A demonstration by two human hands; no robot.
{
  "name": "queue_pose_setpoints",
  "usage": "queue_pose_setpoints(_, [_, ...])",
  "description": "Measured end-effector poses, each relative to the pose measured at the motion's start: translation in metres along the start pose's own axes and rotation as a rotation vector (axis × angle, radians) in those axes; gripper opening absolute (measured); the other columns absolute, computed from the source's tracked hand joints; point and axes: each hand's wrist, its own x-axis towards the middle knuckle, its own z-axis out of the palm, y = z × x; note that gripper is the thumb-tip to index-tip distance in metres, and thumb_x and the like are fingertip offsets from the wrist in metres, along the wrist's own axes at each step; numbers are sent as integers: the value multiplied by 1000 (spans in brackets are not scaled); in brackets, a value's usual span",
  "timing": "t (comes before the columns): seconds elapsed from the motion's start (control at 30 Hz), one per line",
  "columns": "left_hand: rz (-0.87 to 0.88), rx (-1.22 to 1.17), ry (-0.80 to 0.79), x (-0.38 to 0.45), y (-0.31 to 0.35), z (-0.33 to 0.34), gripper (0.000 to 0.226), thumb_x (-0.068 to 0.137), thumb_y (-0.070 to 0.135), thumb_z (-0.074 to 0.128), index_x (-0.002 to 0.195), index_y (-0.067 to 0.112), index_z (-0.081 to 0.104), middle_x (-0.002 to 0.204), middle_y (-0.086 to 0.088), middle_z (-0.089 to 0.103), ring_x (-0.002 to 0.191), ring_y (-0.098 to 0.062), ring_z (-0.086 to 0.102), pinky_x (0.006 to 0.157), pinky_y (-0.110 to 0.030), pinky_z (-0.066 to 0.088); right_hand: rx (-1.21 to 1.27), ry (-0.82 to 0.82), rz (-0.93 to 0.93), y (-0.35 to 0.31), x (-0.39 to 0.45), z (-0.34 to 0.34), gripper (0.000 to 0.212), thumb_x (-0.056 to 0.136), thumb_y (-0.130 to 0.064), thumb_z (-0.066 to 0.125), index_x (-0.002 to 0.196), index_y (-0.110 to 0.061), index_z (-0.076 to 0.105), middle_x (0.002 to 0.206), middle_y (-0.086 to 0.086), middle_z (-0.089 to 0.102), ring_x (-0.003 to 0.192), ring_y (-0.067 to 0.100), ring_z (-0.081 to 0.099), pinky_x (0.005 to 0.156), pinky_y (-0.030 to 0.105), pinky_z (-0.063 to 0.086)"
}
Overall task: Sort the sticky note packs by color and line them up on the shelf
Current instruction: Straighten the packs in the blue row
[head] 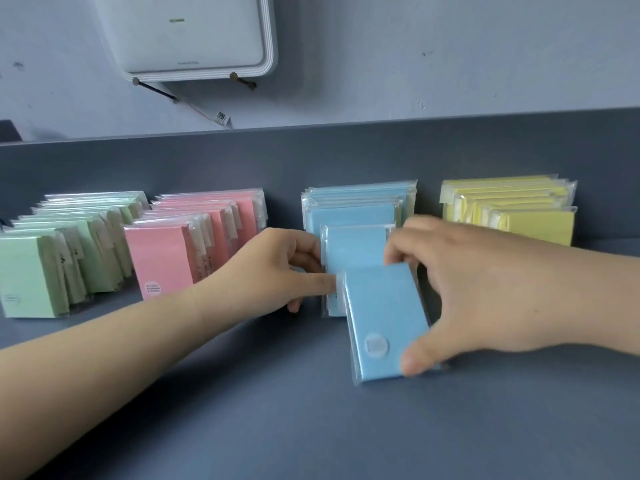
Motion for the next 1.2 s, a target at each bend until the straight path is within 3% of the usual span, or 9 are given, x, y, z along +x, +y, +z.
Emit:
queue_pose_setpoints(0.1, [41,-51,12,0,-2,-2,8,81,8,68,88,5,67,75,-10,70,49,-17,53,44,-16,40,71,191,19,11,8,6,56,59,-56,73,91,-43,29,94,-35,27,82,-8,41,62,16,39])
queue_pose_setpoints(0.17, [60,-100,17,-1,-3,-3,9,82,3,65,91,2,67,77,-16,70,56,-18,58,38,-21,40,105,279,13,15,13,8,54,66,-48,71,97,-41,28,92,-36,26,85,-10,40,68,15,39])
queue_pose_setpoints(0.27, [120,-105,29,0,-4,-6,13,83,-4,61,89,4,68,72,-9,71,59,-16,63,43,-25,48,90,339,20,17,21,11,65,71,-44,71,114,-39,23,91,-20,23,81,-1,43,71,20,39])
queue_pose_setpoints(0.47, [207,64,198,2,-2,-17,5,78,10,67,83,12,67,70,-2,71,52,-7,60,48,-10,44,-31,389,45,7,30,7,48,75,-48,68,104,-33,32,96,-16,27,82,15,46,71,30,42])
queue_pose_setpoints(0.6, [270,208,342,6,1,-26,24,69,30,77,81,18,60,65,5,66,53,-5,56,52,-10,43,-99,396,58,2,35,8,49,75,-51,66,103,-29,33,100,-12,31,78,15,41,58,29,34])
queue_pose_setpoints(0.8, [291,304,366,8,-1,-23,35,65,34,78,88,17,57,67,8,63,63,-5,58,55,-8,43,-128,388,45,6,39,9,54,74,-60,60,111,-28,37,104,-13,35,77,13,37,59,28,32])
queue_pose_setpoints(0.87, [319,311,390,7,-2,-25,40,63,36,78,91,20,54,73,8,61,66,-8,57,55,-7,42,-55,408,53,10,37,6,47,76,-58,58,112,-32,42,105,-16,38,80,12,45,67,28,36])
queue_pose_setpoints(0.97, [347,362,398,7,-3,-27,43,64,41,75,99,24,57,81,10,58,73,-9,57,57,-5,41,-5,458,42,18,38,4,33,83,-47,54,113,-35,50,99,-18,41,64,3,42,67,26,33])
queue_pose_setpoints(1.2, [356,424,374,9,-3,-25,47,71,35,73,114,18,67,73,20,59,71,3,55,64,-4,41,51,446,16,22,43,6,30,85,-42,53,114,-36,58,99,-18,43,61,-4,38,63,23,30])
